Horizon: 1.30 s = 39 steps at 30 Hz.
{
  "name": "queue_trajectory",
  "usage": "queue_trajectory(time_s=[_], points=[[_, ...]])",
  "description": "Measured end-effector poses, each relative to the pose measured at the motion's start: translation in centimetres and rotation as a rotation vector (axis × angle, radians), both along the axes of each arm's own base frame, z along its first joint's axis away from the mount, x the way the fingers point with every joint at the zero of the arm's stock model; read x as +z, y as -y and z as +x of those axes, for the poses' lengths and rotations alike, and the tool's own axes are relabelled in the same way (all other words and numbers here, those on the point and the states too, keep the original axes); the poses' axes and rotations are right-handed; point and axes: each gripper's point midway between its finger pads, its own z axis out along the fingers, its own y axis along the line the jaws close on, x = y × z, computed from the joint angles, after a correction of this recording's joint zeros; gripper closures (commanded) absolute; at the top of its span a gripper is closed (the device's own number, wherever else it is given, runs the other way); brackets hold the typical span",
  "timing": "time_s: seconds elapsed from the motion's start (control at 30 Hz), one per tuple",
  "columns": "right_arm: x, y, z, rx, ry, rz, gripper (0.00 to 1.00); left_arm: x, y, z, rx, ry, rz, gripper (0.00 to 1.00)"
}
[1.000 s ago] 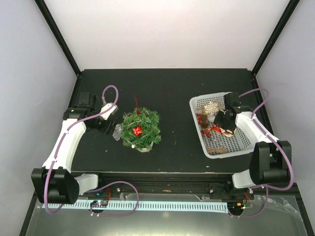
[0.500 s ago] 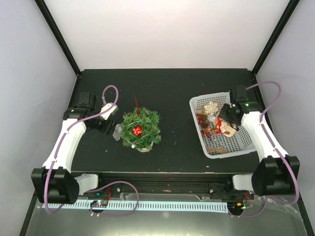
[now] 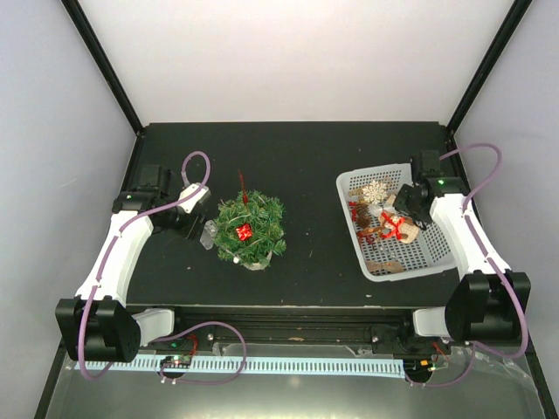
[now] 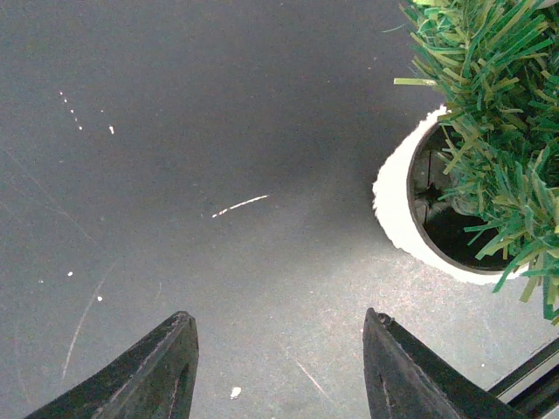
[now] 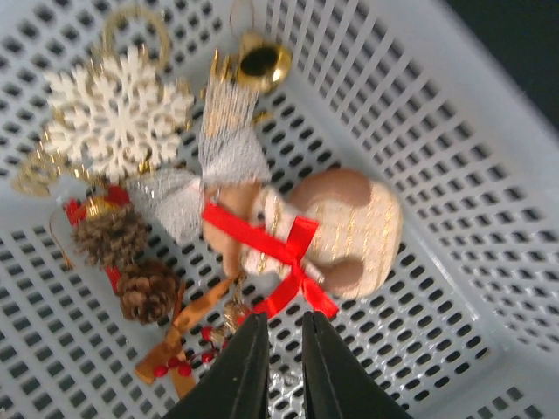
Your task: Decorate the small christmas tree
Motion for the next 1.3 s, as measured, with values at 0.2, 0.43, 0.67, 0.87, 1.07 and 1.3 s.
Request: queue_trajectory(time_s=[0.2, 0.43, 0.67, 0.87, 1.07, 1.3], points=[[-3.1, -2.0, -1.6, 0.074, -0.084, 0.091, 0.71, 0.0, 0.0, 0.0, -0.001, -0.001, -0.001, 0.47], [-5.9, -4.1, -2.6, 0.150, -0.156, 0.172, 0.63, 0.0, 0.1, 0.0, -0.002, -0.001, -0.004, 0.46], [-8.0, -5.7, -2.0, 0.198, -0.206, 0.189, 0.64, 0.0, 0.2, 0.0, -0.005, -0.001, -0.012, 0.47], [-9.5, -4.8, -2.0, 0.150, -0.247, 0.144, 0.64, 0.0, 0.2, 0.0, -0.005, -0.001, -0.012, 0.46], [-10.6, -3.6, -2.0, 0.095, -0.272, 0.118, 0.65, 0.0, 0.2, 0.0, -0.005, 0.000, -0.012, 0.46], [-13.2, -2.7, -2.1, 0.024, -0.315, 0.140, 0.67, 0.0, 0.2, 0.0, -0.006, 0.000, -0.012, 0.46]])
